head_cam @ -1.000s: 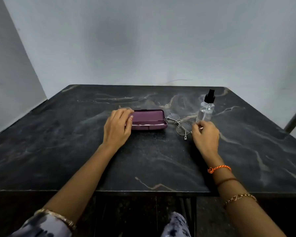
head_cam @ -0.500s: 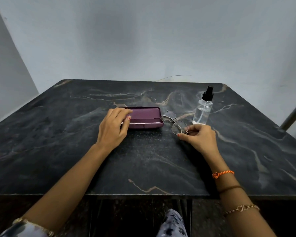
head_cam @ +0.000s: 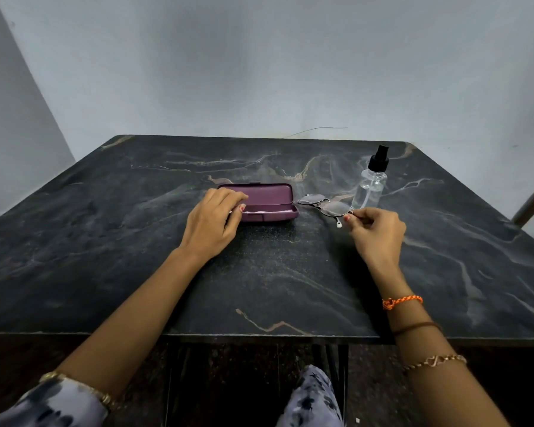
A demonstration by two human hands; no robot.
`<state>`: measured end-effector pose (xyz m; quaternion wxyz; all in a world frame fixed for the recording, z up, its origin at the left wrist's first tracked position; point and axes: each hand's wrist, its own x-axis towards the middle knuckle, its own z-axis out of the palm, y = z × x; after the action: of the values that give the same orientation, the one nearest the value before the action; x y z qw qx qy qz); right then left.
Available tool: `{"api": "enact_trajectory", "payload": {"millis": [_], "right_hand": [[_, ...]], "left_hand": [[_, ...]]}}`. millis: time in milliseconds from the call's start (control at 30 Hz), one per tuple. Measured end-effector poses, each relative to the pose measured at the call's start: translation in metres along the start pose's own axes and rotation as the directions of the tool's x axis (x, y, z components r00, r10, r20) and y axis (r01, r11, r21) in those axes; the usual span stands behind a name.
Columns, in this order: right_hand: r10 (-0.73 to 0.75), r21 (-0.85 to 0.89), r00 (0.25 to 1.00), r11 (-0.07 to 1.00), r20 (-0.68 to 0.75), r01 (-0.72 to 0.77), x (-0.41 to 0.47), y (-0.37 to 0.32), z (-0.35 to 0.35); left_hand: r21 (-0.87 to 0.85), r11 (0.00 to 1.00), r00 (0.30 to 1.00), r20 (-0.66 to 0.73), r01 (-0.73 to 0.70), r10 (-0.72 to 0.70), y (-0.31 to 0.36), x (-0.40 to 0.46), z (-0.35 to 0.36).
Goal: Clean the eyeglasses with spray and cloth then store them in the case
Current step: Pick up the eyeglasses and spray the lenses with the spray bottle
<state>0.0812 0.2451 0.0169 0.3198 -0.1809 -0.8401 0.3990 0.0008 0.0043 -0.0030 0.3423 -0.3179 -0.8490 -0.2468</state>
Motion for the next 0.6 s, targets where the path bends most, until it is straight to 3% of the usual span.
{"api": "enact_trajectory", "payload": {"millis": [200,367,500,600], "right_hand": [[-0.136,0.037,0.98,0.989,-0.143,0.143,-0.003,-0.002,0.001],[-0.168,0.3,0.936,0.917,-0.31,0.264,-0.004,-0.004,0.003],[-0.074,0.628,0.975,0.754,-0.209,0.192,0.002,-0.009,0.01],[-0.076,0.748,0.985,0.641,-0.158,0.169,0.015,-0.027,0.013]], "left_hand": [[-0.005,1.0,0.999,-0.04,-0.003,0.003,0.001,0.0,0.0],[-0.04,0.998,0.99,-0.127,0.055,-0.059,0.006,0.002,-0.003],[-0.094,0.995,0.982,-0.187,-0.012,-0.006,0.012,0.009,0.0],[-0.322,0.947,0.97,-0.225,0.015,-0.092,0.021,0.031,0.0]]}}
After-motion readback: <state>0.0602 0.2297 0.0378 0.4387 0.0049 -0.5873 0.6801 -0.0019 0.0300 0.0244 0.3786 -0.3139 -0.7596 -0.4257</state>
